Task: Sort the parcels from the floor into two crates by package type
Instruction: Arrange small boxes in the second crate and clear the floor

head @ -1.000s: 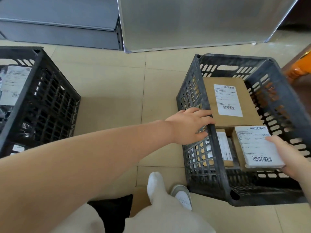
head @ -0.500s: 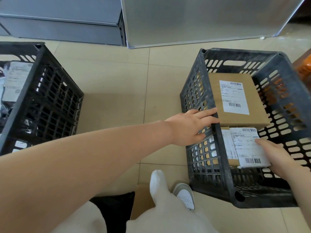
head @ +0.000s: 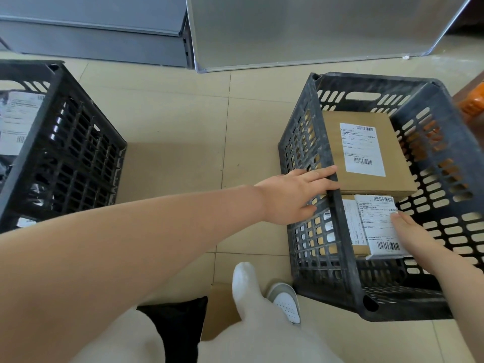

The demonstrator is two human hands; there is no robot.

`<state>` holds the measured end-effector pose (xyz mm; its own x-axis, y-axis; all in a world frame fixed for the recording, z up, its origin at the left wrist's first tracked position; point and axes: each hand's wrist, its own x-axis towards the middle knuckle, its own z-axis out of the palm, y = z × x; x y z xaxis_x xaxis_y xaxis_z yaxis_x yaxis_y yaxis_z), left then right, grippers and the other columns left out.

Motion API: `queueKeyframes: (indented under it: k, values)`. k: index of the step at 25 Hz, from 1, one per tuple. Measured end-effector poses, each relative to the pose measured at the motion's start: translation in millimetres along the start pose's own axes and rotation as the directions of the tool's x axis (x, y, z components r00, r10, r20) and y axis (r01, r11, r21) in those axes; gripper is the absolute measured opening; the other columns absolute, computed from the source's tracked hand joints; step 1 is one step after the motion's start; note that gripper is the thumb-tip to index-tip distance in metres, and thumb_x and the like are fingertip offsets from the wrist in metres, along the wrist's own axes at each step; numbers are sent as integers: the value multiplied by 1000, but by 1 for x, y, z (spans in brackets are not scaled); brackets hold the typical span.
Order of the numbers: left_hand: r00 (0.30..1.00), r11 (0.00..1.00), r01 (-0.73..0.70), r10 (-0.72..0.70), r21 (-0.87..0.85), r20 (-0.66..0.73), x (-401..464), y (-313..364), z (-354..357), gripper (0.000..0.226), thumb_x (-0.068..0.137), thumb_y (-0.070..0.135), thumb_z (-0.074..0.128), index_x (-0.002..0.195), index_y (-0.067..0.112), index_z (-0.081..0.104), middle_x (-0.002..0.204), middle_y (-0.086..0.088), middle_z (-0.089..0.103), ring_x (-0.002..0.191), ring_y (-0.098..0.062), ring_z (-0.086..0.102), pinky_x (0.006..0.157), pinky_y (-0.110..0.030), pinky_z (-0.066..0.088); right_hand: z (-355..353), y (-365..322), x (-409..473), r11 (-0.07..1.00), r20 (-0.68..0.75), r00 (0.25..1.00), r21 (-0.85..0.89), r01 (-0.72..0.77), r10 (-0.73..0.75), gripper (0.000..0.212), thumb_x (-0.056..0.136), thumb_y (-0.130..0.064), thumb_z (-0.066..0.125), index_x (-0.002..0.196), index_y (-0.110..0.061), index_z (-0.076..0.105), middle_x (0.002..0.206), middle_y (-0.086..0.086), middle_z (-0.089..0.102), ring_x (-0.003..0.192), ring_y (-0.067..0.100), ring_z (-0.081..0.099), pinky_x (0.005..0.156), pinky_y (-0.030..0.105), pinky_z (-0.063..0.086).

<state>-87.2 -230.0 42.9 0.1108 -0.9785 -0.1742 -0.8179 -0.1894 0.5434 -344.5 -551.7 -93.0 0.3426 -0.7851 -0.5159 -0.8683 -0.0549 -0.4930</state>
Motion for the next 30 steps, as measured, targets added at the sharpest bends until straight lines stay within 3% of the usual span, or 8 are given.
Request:
queueKeyframes:
  k: [3, 7, 9, 12, 17, 20, 26, 30]
  values:
    - [1000, 1000, 19, -19, -24, 17, -1, 3, -4, 63, 101, 24, 44, 157, 34, 16, 166, 13, -4, 152, -29, 10, 115, -40, 29, 4, -58, -57, 1000, 10, 1000, 4, -21, 21, 85, 80, -73, 37, 150, -27, 37, 142, 13, 55, 129, 39, 50, 110, 56, 38]
    - [998, 996, 62, -62, -68, 3, -12, -4, -5, 71, 102, 25, 45, 159, 31, 4, 166, 10, -5, 152, -27, 9, 116, -40, 28, 8, -143, -122, 998, -72, 997, 67, -15, 20, 52, 104, -27, 41, 154, -15, 30, 137, 16, 50, 129, 40, 46, 100, 43, 36]
    - [995, 992, 97, -97, -79, 11, -19, -9, -7, 71, 102, 25, 46, 159, 29, 3, 166, 7, -3, 152, -25, 9, 117, -38, 26, 9, -161, -126, 996, -86, 995, 77, 50, -44, 54, 104, -28, 39, 156, -18, 26, 143, 14, 48, 125, 36, 47, 97, 43, 36]
    - [988, 986, 151, -149, -68, 29, -32, -23, -13, 70, 102, 27, 46, 158, 29, 5, 166, 5, -1, 152, -24, 10, 117, -39, 25, 10, -190, -136, 983, -105, 981, 68, 170, -162, 61, 100, -40, 39, 157, -26, 21, 152, 8, 43, 134, 32, 44, 110, 49, 34]
    - [961, 955, 273, -276, -119, -7, -71, -67, -10, 67, 101, 26, 47, 158, 29, 13, 165, 6, 10, 150, -21, 17, 119, -36, 25, 33, -252, -150, 914, -162, 908, 66, 401, -387, 52, 104, -40, 39, 153, -31, 28, 148, -5, 45, 131, 21, 46, 103, 38, 35]
    - [936, 926, 342, -352, -158, -32, -107, -95, 0, 62, 101, 24, 47, 156, 30, 20, 162, 5, 19, 147, -19, 23, 118, -33, 25, 62, -277, -161, 859, -102, 861, 71, 506, -499, 53, 105, -37, 42, 155, -28, 28, 156, -6, 36, 142, 17, 36, 114, 39, 29]
    - [855, 832, 504, -519, -231, -5, -170, -141, 34, 59, 101, 23, 47, 155, 27, 25, 161, 4, 24, 143, -19, 30, 110, -23, 24, 139, -298, -185, 738, -7, 739, 32, 674, -674, 49, 104, -27, 47, 152, -24, 35, 157, -5, 37, 144, 12, 33, 107, 24, 23]
    - [822, 787, 561, -566, -255, 63, -199, -161, 68, 55, 101, 22, 48, 153, 21, 30, 159, 0, 29, 141, -19, 33, 106, -19, 24, 201, -280, -192, 724, 209, 714, -34, 689, -668, 48, 104, -27, 48, 150, -20, 36, 157, -3, 38, 145, 14, 33, 108, 21, 21]
